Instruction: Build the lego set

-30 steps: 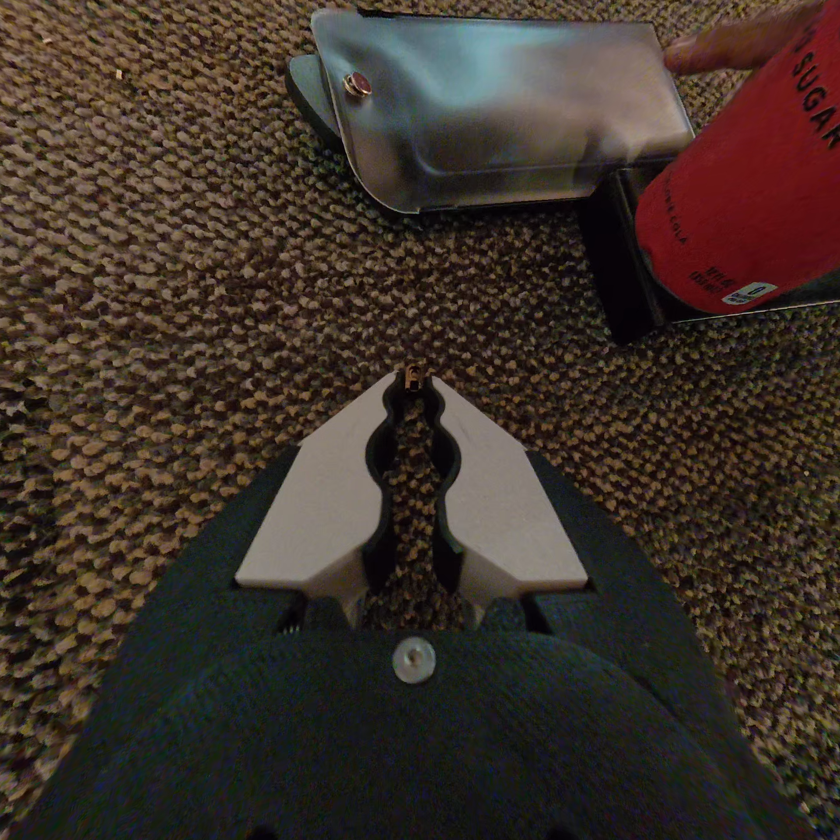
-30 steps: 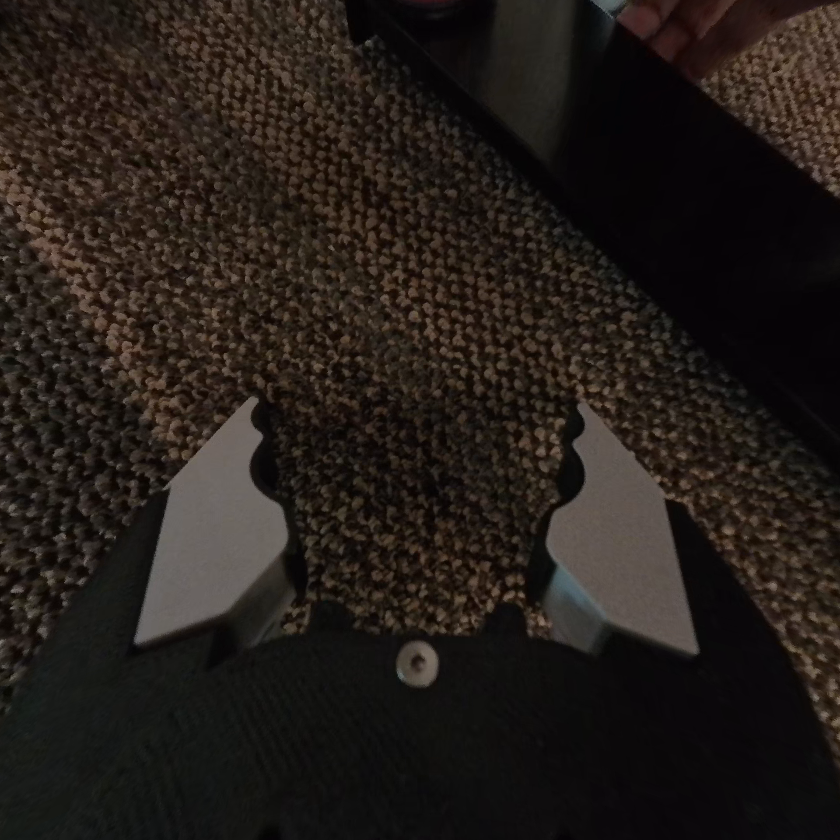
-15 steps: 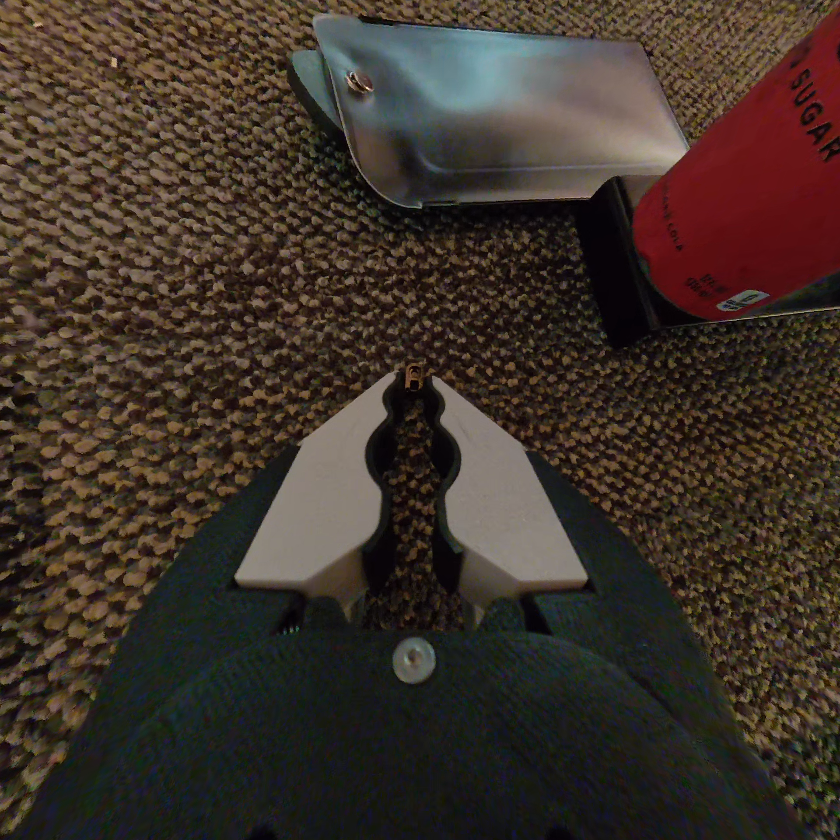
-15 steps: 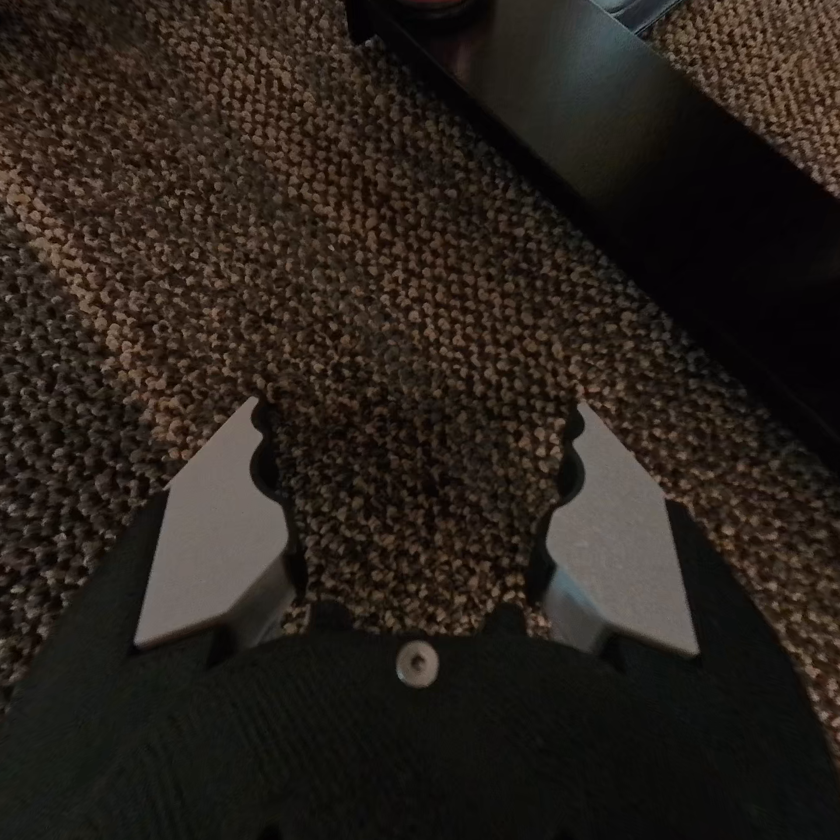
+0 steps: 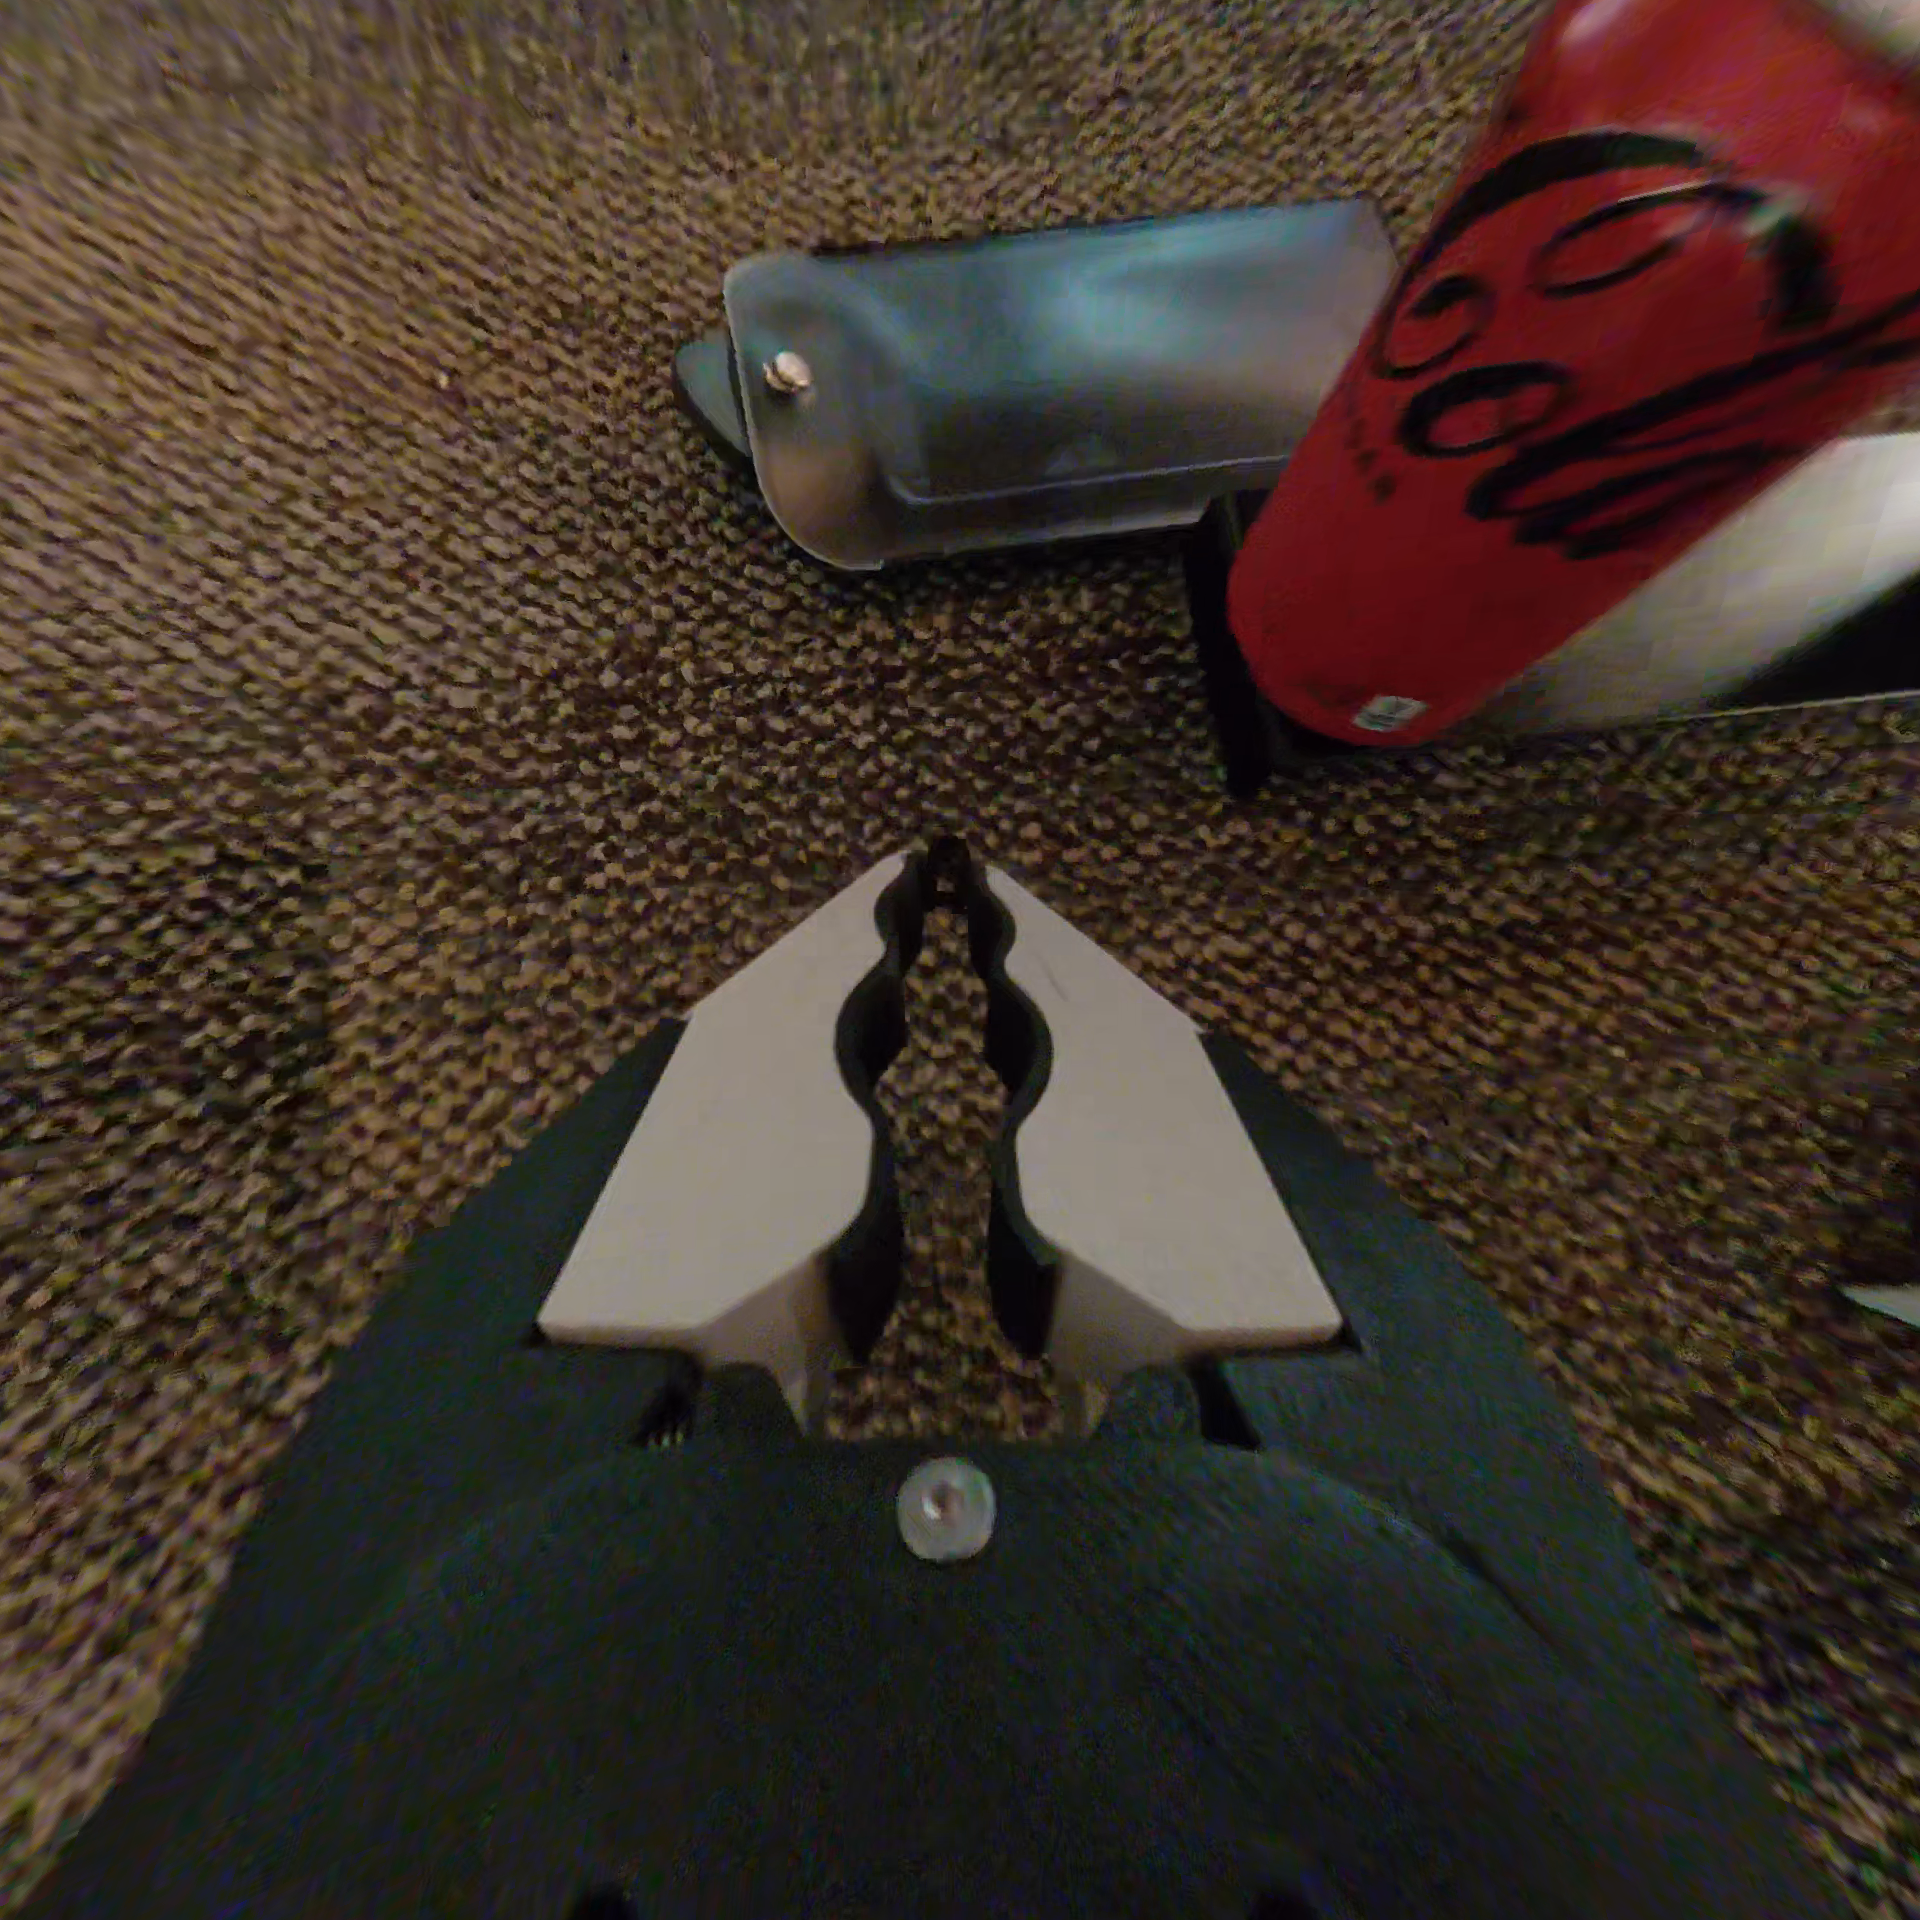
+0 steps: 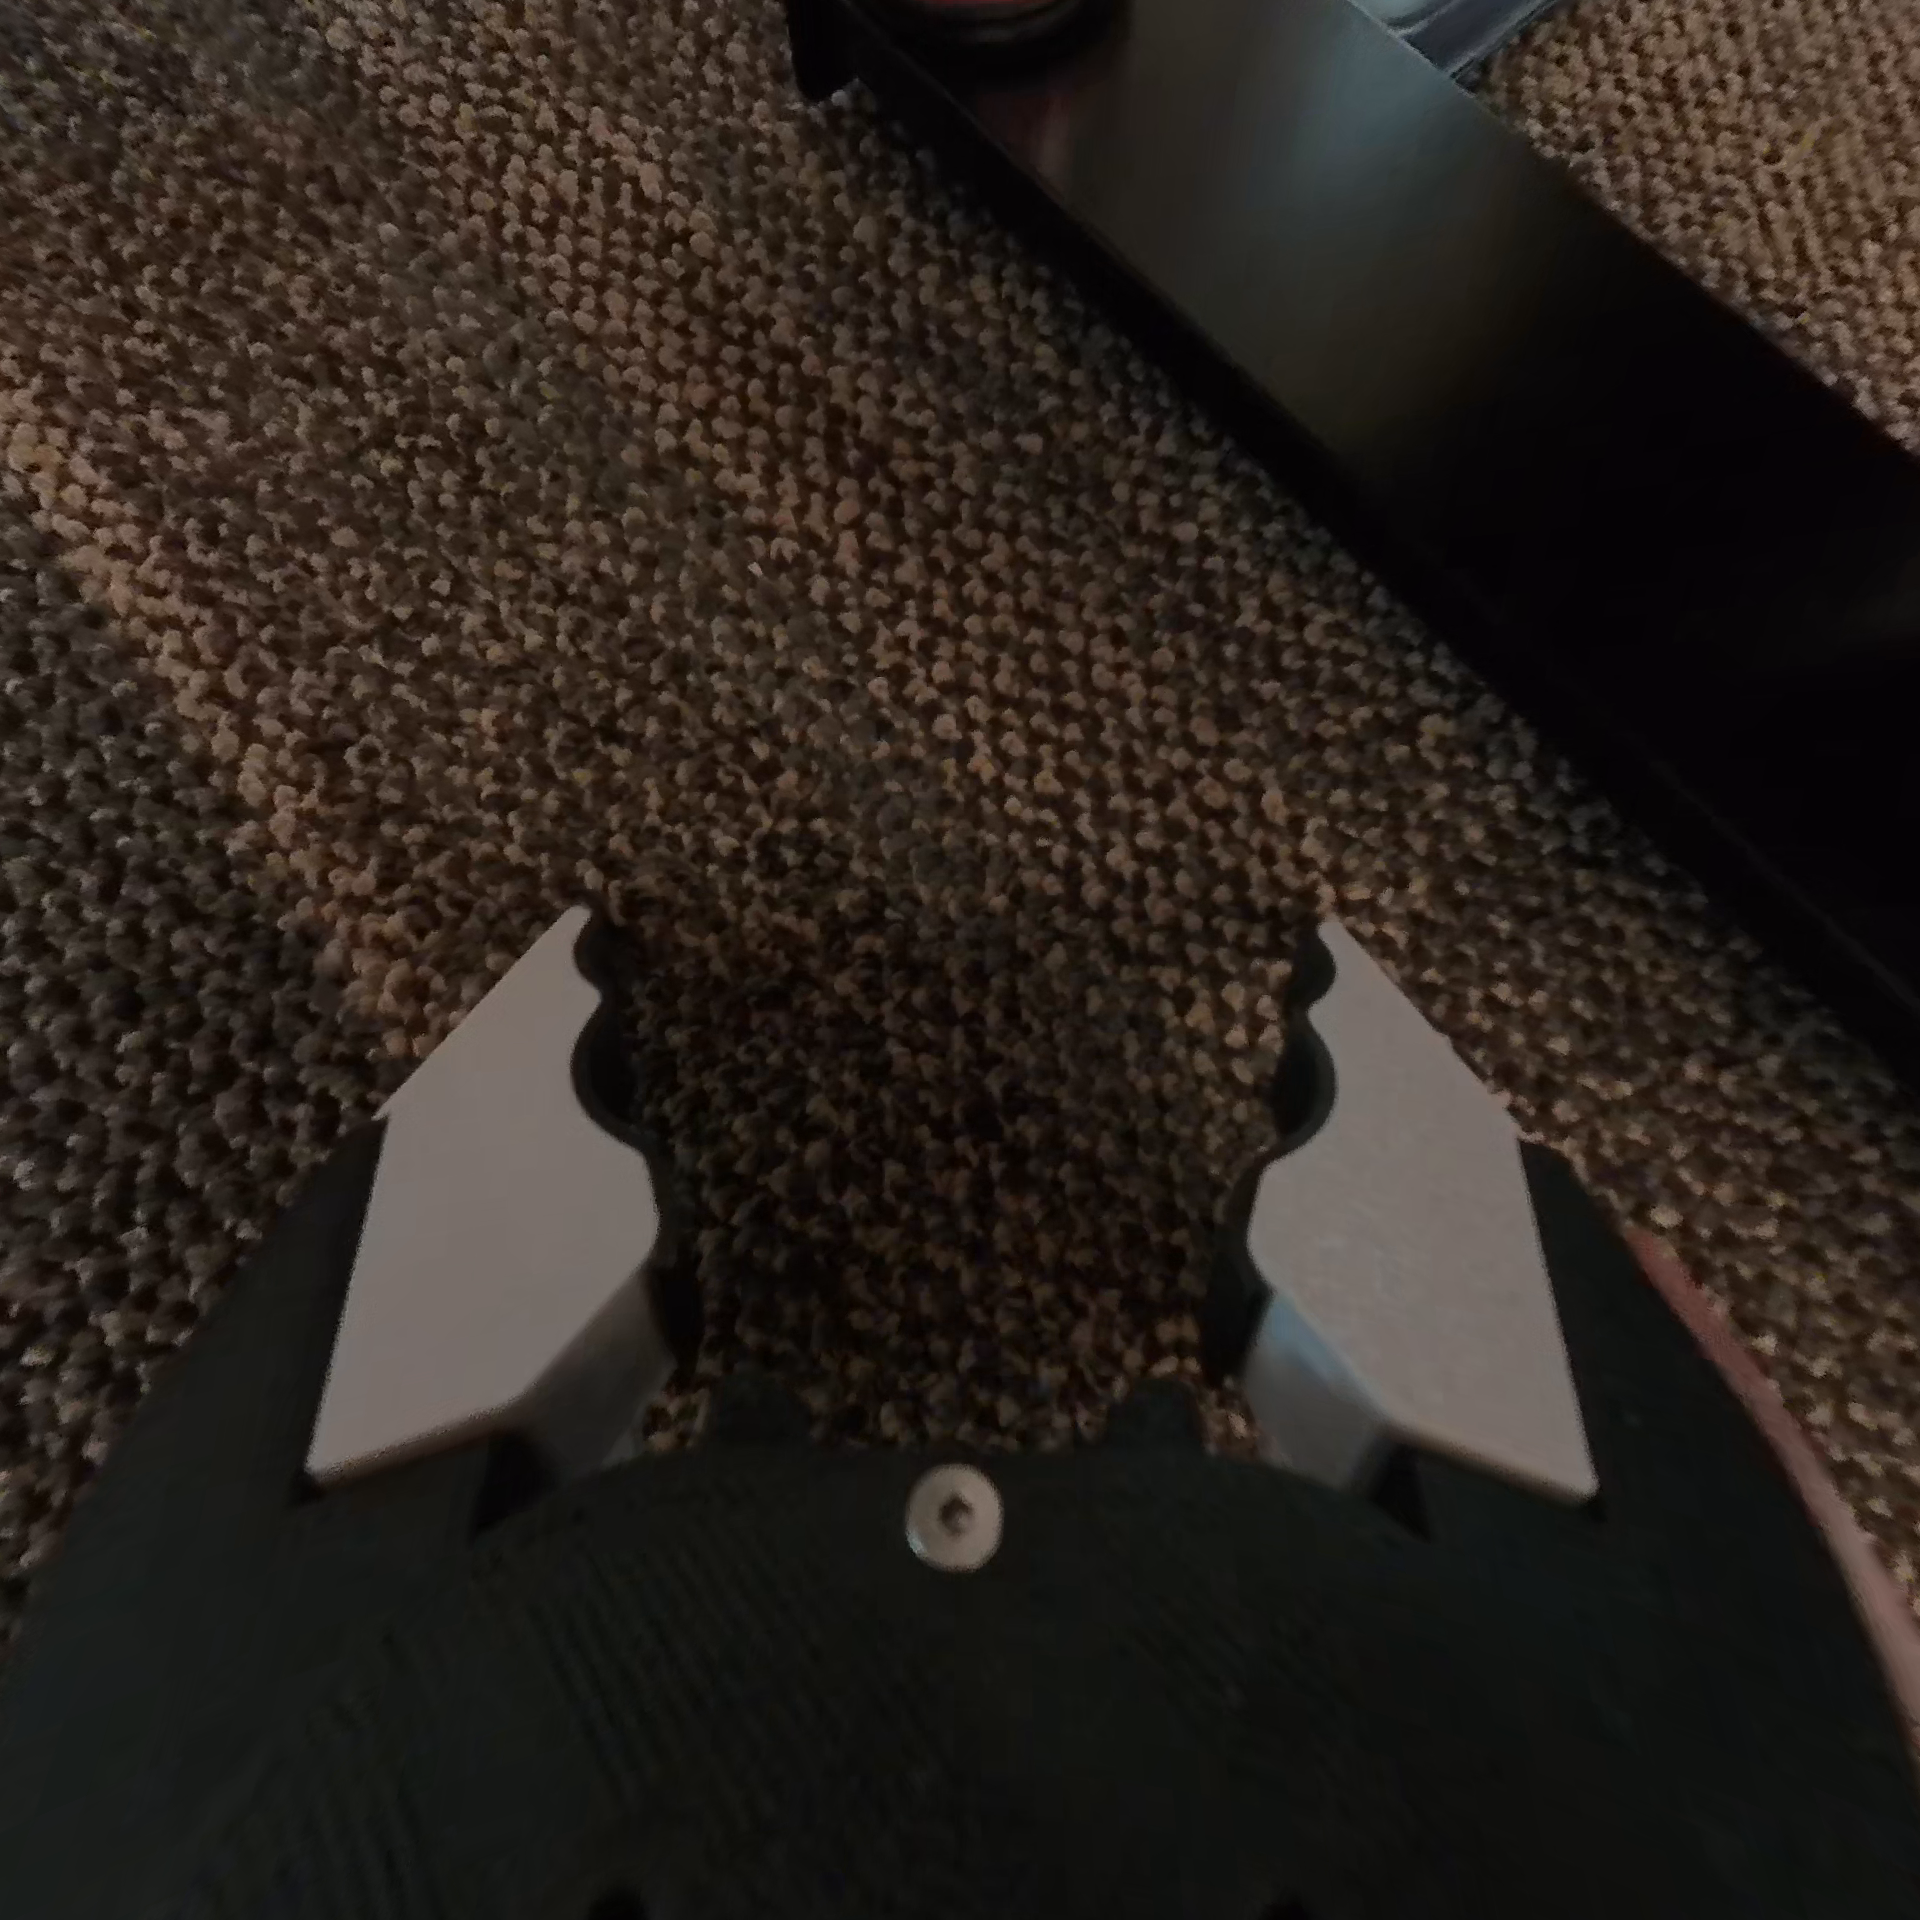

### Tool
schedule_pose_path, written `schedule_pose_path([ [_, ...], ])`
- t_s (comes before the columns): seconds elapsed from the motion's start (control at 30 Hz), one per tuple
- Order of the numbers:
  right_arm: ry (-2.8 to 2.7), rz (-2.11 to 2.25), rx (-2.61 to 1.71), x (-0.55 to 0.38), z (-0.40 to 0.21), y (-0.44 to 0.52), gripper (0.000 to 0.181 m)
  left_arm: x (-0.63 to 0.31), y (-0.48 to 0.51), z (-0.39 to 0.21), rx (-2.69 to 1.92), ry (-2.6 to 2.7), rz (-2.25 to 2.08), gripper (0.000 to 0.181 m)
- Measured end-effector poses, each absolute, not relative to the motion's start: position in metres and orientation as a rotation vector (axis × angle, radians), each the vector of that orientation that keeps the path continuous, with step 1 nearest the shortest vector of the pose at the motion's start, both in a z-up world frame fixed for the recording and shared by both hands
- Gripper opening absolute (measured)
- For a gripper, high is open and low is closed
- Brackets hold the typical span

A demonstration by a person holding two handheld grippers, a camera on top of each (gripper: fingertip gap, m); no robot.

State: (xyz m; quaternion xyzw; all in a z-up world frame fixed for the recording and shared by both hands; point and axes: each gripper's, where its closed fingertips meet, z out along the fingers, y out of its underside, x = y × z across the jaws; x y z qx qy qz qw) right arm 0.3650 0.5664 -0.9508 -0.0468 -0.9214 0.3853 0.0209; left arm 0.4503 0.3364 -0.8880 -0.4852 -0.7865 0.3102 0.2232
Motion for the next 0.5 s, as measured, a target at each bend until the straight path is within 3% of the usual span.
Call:
schedule_pose_path([
  [0.3,-2.849,1.195,-0.169,0.366,-0.951,0.566,0.126,0.518,0.385,-0.847,-1.278,-2.211,0.885,0.008],
  [0.5,-2.843,1.192,-0.189,0.367,-0.952,0.564,0.131,0.574,0.406,-0.855,-1.071,-2.337,0.864,0.007],
])
